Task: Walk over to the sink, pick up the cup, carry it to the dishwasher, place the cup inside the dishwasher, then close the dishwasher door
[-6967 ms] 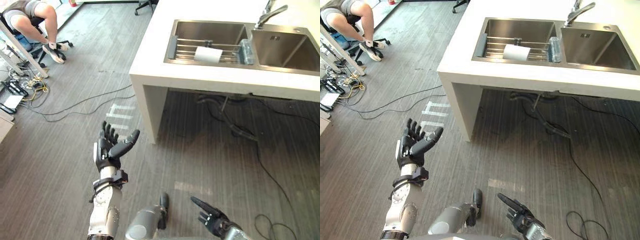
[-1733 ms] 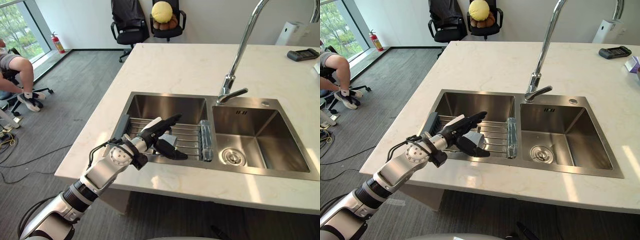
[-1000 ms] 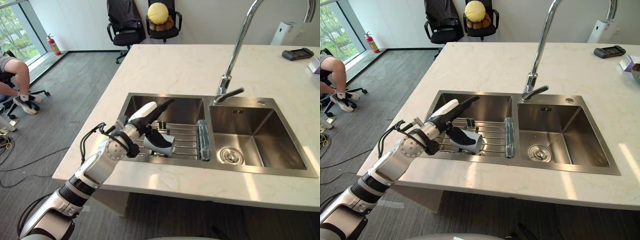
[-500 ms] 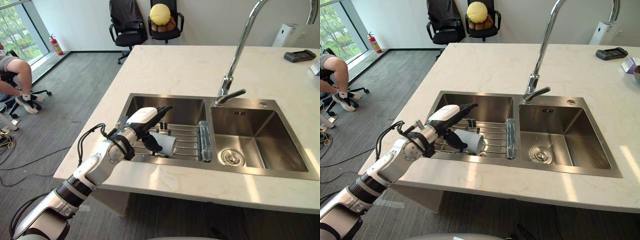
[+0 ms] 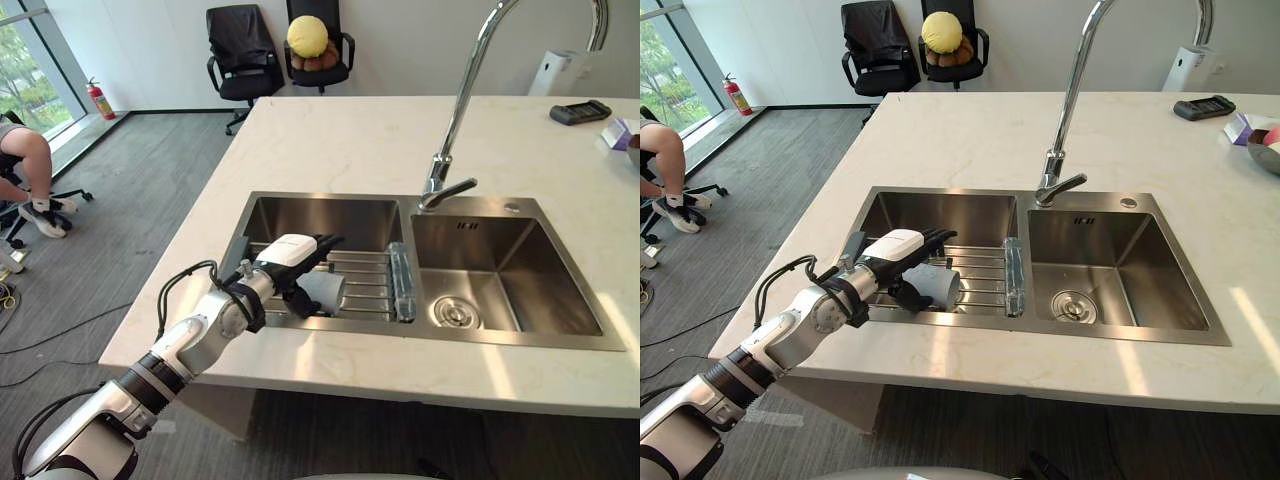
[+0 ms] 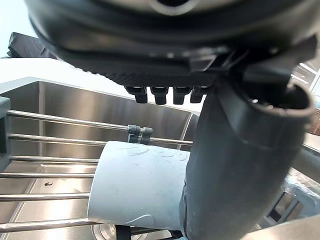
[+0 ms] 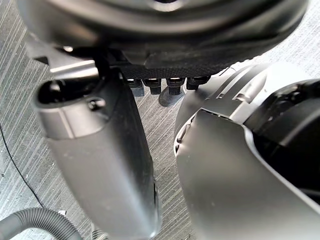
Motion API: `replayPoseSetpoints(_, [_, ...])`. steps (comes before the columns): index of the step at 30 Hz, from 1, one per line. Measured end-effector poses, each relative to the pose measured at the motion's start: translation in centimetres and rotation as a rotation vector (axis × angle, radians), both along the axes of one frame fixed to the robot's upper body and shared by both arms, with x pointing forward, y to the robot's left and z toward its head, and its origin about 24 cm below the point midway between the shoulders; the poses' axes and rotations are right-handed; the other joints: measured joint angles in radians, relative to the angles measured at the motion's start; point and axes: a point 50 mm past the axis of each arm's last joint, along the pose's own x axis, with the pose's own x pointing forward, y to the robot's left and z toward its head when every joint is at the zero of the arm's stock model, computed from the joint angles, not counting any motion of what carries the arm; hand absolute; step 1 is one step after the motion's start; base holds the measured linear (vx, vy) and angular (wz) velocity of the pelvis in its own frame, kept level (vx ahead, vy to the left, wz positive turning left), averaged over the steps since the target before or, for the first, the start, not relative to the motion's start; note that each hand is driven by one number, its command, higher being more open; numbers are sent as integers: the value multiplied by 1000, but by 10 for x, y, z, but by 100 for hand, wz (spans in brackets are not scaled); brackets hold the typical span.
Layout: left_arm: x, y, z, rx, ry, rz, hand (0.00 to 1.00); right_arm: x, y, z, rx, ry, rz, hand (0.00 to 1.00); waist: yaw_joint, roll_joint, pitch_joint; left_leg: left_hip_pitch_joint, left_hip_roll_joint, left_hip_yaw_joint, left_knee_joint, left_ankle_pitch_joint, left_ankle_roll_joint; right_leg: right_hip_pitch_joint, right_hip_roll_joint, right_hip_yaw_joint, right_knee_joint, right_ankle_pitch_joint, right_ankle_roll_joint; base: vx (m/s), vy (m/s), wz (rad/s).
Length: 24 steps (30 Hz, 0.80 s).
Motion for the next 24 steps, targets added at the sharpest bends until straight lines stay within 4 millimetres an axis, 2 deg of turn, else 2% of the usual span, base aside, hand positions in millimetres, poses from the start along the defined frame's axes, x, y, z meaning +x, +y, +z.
replayPoseSetpoints(6, [1, -6, 2, 54, -20, -44, 100, 3, 0, 0, -2, 0, 39, 100, -3, -2, 6, 6, -1, 1, -11, 3, -1, 0, 0, 0, -4, 0, 0, 0, 0, 0])
replayPoseSetpoints(12, [2, -13, 4, 130, -13, -94, 100, 10, -1, 1, -6, -12, 67, 100, -22, 0, 25, 10, -2, 1, -14, 3, -1, 2, -1, -1, -4, -1, 1, 0, 0, 0])
replayPoseSetpoints(18, [7, -14, 8, 212, 49, -111, 100, 14, -1, 1, -11, -22, 87, 100, -36, 7, 42, 14, -2, 3, -18, 3, -1, 4, 0, 1, -5, -2, 2, -17, -9, -1])
replayPoseSetpoints(24, [12, -8, 11, 192, 184, -63, 100, 19, -4, 2, -21, -32, 101, 100, -54, 20, 56, 16, -3, 7, -20, 3, -1, 4, -1, 4, -5, -2, 2, -4, -2, -1])
